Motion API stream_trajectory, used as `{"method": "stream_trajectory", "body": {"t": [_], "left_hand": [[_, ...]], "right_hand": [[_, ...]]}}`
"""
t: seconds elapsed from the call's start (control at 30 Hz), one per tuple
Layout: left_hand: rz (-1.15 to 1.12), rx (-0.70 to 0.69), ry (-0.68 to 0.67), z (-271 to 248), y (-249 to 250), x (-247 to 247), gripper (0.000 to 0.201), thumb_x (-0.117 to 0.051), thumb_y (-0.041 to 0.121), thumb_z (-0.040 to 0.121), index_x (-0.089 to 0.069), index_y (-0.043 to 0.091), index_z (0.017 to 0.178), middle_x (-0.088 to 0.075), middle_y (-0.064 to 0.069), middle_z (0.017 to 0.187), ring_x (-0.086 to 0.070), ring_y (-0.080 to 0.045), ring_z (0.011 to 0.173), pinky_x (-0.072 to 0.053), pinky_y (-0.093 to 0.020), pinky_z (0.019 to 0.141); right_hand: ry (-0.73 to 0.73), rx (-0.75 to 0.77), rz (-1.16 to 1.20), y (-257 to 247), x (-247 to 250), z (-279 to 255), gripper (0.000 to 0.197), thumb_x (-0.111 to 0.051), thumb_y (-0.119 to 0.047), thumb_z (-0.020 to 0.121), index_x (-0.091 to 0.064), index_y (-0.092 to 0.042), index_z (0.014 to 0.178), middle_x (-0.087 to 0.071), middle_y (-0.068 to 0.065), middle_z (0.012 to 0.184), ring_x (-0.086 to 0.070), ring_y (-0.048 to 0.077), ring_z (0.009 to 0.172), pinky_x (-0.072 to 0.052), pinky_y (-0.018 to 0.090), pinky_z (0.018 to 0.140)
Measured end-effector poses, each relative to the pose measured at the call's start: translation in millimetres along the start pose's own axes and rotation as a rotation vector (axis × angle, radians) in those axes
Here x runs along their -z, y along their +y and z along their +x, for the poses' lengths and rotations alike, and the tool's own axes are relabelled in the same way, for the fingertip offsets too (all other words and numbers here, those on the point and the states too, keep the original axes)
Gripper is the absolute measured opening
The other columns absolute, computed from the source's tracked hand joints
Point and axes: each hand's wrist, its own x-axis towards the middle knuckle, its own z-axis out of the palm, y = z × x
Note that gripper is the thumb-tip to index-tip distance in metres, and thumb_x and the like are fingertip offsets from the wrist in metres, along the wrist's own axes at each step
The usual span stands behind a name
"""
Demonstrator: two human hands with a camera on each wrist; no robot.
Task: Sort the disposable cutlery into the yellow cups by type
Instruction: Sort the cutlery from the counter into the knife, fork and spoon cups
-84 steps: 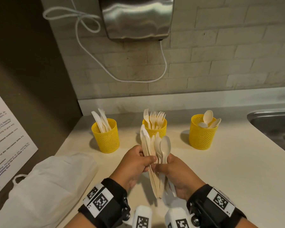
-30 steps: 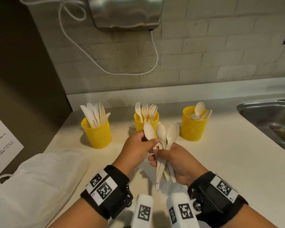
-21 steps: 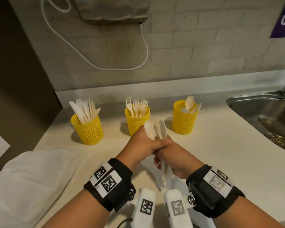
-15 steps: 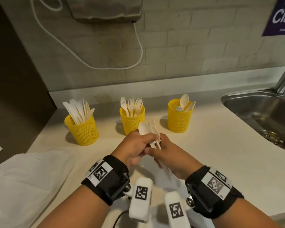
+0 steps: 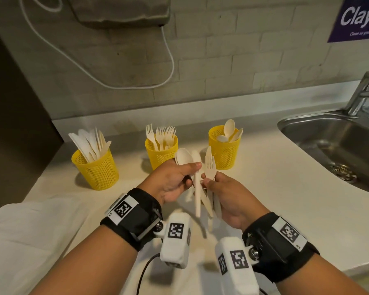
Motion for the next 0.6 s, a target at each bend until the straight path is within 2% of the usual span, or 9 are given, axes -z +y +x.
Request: {"method": "stream_trajectory", "body": {"t": [0.1, 0.17, 0.27, 0.33, 0.43, 0.53, 0.57, 0.6], "left_hand": [[0.101, -0.019, -0.010, 4.1, 6.3, -13.7, 0.010, -0.058, 0.002, 0.088, -0.059, 0.005, 0.079, -0.062, -0.002, 0.053, -0.051, -0.005, 0.037, -0.037, -0.012, 0.036], [0.144, -0.068, 0.023, 10.3, 18.5, -23.3, 0.008, -0.059, 0.003, 0.088, -0.059, 0.005, 0.081, -0.059, -0.003, 0.057, -0.050, -0.003, 0.037, -0.039, -0.013, 0.038], [0.040, -0.239, 0.099, 28.3, 50.9, -36.1, 0.005, -0.057, 0.002, 0.089, -0.058, 0.007, 0.088, -0.052, -0.004, 0.067, -0.047, -0.004, 0.044, -0.040, -0.013, 0.040], [-0.080, -0.389, 0.083, 41.2, 76.9, -45.4, 0.013, -0.053, 0.002, 0.091, -0.056, 0.011, 0.100, -0.053, -0.002, 0.073, -0.049, -0.007, 0.059, -0.044, -0.017, 0.049], [-0.160, -0.505, 0.069, 65.1, 104.5, -57.8, 0.013, -0.052, 0.003, 0.092, -0.054, 0.015, 0.096, -0.058, -0.003, 0.082, -0.057, -0.012, 0.076, -0.050, -0.029, 0.071], [0.010, -0.554, 0.127, 94.9, 103.3, -66.1, 0.012, -0.053, 0.007, 0.092, -0.051, 0.018, 0.097, -0.059, -0.004, 0.089, -0.059, -0.018, 0.086, -0.052, -0.039, 0.086], [0.143, -0.578, 0.164, 103.3, 97.9, -68.1, 0.011, -0.054, 0.011, 0.091, -0.051, 0.021, 0.095, -0.058, -0.003, 0.090, -0.058, -0.020, 0.088, -0.051, -0.041, 0.088], [0.300, -0.596, 0.208, 108.2, 91.9, -70.3, 0.008, -0.054, 0.015, 0.091, -0.051, 0.021, 0.094, -0.058, -0.002, 0.091, -0.057, -0.021, 0.088, -0.051, -0.040, 0.085]], "right_hand": [[0.013, 0.035, -0.013, -5.2, 9.1, -2.2, 0.025, -0.039, -0.012, 0.100, -0.057, -0.015, 0.116, -0.071, 0.002, 0.089, -0.063, 0.014, 0.078, -0.048, 0.026, 0.069], [0.077, 0.079, 0.042, -9.7, 17.1, -2.0, 0.025, -0.039, -0.011, 0.099, -0.059, -0.015, 0.113, -0.071, 0.000, 0.083, -0.063, 0.012, 0.073, -0.047, 0.025, 0.067], [0.251, 0.147, 0.183, -18.4, 35.5, 0.1, 0.018, -0.038, -0.011, 0.100, -0.056, -0.013, 0.100, -0.065, 0.007, 0.090, -0.061, 0.019, 0.085, -0.048, 0.032, 0.079], [0.337, 0.183, 0.254, -23.5, 49.6, -0.9, 0.015, -0.039, -0.014, 0.100, -0.053, -0.013, 0.095, -0.062, 0.009, 0.089, -0.062, 0.023, 0.088, -0.048, 0.036, 0.084], [0.397, 0.193, 0.324, -26.6, 64.3, -3.4, 0.014, -0.043, -0.019, 0.099, -0.053, -0.012, 0.094, -0.060, 0.010, 0.084, -0.062, 0.025, 0.084, -0.049, 0.038, 0.081], [0.415, 0.180, 0.348, -26.1, 69.6, -5.6, 0.014, -0.043, -0.020, 0.099, -0.054, -0.012, 0.094, -0.059, 0.011, 0.083, -0.060, 0.026, 0.084, -0.050, 0.039, 0.082], [0.413, 0.180, 0.353, -26.1, 70.3, -6.2, 0.014, -0.043, -0.020, 0.099, -0.054, -0.012, 0.094, -0.059, 0.011, 0.082, -0.059, 0.026, 0.083, -0.050, 0.039, 0.083], [0.407, 0.182, 0.361, -26.3, 70.5, -7.1, 0.015, -0.043, -0.020, 0.099, -0.053, -0.011, 0.093, -0.058, 0.010, 0.081, -0.058, 0.026, 0.081, -0.049, 0.040, 0.083]]}}
